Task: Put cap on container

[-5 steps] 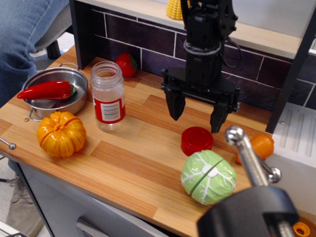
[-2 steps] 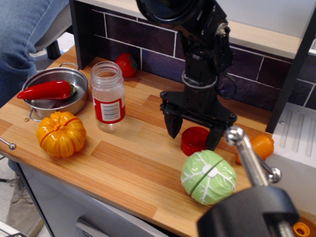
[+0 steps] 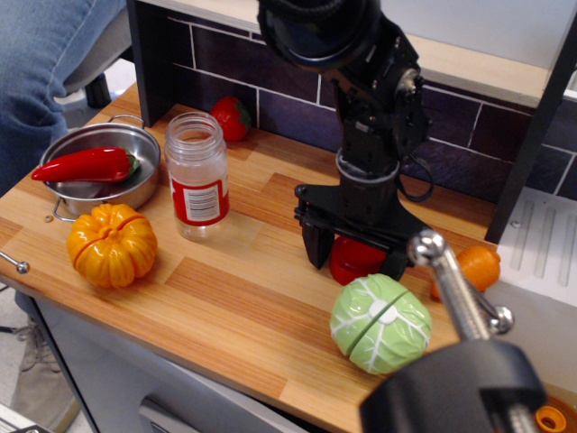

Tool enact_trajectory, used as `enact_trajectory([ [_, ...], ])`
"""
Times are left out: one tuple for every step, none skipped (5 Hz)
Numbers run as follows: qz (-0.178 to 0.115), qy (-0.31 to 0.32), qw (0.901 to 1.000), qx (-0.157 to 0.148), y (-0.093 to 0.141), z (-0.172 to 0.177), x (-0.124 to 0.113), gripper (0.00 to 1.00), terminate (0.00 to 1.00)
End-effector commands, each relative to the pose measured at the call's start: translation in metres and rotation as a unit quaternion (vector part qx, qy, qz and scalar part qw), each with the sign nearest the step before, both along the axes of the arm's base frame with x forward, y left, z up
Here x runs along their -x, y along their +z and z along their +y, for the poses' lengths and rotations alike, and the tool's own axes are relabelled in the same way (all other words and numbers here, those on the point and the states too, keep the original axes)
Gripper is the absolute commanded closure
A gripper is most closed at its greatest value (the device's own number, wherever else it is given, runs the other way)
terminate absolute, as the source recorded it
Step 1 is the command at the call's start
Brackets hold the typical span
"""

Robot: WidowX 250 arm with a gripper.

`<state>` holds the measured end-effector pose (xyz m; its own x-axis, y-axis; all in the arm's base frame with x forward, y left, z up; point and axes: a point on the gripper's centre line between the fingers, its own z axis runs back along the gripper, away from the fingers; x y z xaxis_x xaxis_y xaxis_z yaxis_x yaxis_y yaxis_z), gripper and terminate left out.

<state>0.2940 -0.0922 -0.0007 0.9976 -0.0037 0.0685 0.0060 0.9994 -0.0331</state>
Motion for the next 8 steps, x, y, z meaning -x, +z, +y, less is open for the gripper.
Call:
enact_trajectory([
  [-0.026,0.011,0.9996,0.004,0.009,-0.005,-0.015,1.00,0.00],
  [-0.038,0.002,0.9989,0.026,0.035,0.002,-0.011,1.00,0.00],
  [-0.021,-0.006,0.9995,0.023,0.081,0.024,-0.011,1.00,0.00],
  [-0.020,-0.015,0.9992,0.031,0.110,0.046,-0.015,1.00,0.00],
  [0.009,-0.033,0.9993,0.017,0.137,0.070,-0.015,1.00,0.00],
  [0.026,-0.057,0.9980,0.013,0.148,0.095,-0.013,1.00,0.00],
  [0.045,-0.081,0.9957,0.001,0.151,0.118,-0.005,1.00,0.00],
  [0.049,-0.103,0.9933,-0.022,0.145,0.135,0.001,1.00,0.00],
])
